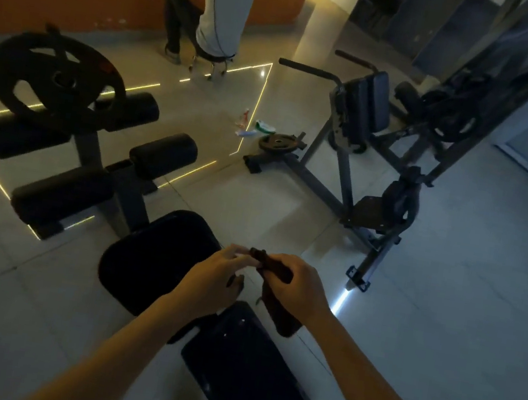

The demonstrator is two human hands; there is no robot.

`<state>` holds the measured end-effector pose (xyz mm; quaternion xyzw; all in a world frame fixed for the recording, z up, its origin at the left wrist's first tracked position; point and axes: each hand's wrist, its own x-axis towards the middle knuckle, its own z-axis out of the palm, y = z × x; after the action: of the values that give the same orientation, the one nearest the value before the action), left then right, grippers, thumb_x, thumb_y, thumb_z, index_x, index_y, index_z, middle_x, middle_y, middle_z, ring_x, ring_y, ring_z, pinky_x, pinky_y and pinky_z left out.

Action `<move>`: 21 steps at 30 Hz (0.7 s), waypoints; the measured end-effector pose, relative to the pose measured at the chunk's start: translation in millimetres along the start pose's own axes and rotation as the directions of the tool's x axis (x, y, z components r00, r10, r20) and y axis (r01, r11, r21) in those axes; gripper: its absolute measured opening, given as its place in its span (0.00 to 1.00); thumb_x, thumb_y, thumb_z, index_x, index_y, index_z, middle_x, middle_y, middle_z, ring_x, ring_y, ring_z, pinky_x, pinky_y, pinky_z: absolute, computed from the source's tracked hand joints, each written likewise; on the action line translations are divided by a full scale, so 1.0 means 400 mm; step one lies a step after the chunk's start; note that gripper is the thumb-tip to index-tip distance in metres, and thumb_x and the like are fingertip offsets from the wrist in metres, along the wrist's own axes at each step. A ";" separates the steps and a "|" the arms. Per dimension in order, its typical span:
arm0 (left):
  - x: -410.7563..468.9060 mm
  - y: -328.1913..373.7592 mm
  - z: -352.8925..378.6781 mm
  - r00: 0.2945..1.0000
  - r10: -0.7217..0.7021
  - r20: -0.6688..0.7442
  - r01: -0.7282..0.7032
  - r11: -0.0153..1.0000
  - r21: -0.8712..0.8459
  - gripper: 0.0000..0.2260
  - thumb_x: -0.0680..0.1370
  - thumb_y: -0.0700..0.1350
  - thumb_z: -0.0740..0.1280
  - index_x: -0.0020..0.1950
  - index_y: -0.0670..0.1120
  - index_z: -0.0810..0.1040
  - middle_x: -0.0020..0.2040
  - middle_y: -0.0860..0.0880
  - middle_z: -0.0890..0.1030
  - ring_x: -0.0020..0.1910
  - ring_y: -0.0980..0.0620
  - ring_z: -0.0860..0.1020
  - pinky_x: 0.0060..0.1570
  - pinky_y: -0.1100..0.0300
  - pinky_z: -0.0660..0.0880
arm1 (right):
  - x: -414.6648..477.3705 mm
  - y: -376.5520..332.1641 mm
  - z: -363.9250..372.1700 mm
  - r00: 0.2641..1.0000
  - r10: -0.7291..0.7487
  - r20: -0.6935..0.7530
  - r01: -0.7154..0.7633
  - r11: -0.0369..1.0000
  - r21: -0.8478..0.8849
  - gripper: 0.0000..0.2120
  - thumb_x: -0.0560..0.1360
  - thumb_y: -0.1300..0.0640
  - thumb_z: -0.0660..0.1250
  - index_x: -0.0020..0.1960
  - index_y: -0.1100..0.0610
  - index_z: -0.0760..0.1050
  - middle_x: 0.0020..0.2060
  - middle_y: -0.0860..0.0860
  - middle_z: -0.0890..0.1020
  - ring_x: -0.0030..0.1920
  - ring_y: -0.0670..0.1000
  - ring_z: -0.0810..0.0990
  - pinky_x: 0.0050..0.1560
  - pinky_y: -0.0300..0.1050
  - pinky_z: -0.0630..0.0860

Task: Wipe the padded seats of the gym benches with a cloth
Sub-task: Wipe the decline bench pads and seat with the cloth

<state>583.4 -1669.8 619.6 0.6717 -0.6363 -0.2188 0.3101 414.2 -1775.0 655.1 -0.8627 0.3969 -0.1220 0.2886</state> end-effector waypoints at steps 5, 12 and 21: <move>0.004 0.129 0.077 1.000 -0.001 -0.009 0.001 1.000 -0.023 0.19 0.79 0.40 0.64 0.69 0.51 0.73 0.70 0.49 0.69 0.62 0.49 0.75 0.53 0.58 0.77 | -0.070 0.077 -0.094 1.000 -0.022 0.007 0.022 0.999 -0.043 0.13 0.77 0.52 0.70 0.60 0.55 0.80 0.50 0.52 0.83 0.48 0.51 0.81 0.49 0.38 0.77; -0.016 0.219 0.109 0.998 0.059 0.035 -0.060 0.998 0.019 0.20 0.78 0.39 0.66 0.70 0.49 0.73 0.71 0.46 0.69 0.60 0.47 0.76 0.55 0.58 0.77 | -0.160 0.106 -0.147 1.000 -0.016 -0.026 0.013 0.994 -0.110 0.13 0.78 0.51 0.68 0.61 0.52 0.79 0.49 0.50 0.82 0.46 0.49 0.79 0.47 0.41 0.75; -0.048 0.304 0.201 0.990 0.133 0.050 -0.135 0.990 0.038 0.21 0.77 0.39 0.68 0.69 0.49 0.72 0.68 0.49 0.70 0.53 0.51 0.78 0.48 0.60 0.79 | -0.271 0.165 -0.216 1.000 0.014 -0.001 -0.014 0.989 -0.148 0.13 0.78 0.49 0.67 0.61 0.49 0.79 0.47 0.49 0.81 0.46 0.49 0.78 0.50 0.47 0.77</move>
<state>438.7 -1661.5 645.1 0.6283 -0.6914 -0.2005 0.2949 264.7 -1761.7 687.3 -0.8789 0.4110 -0.0902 0.2246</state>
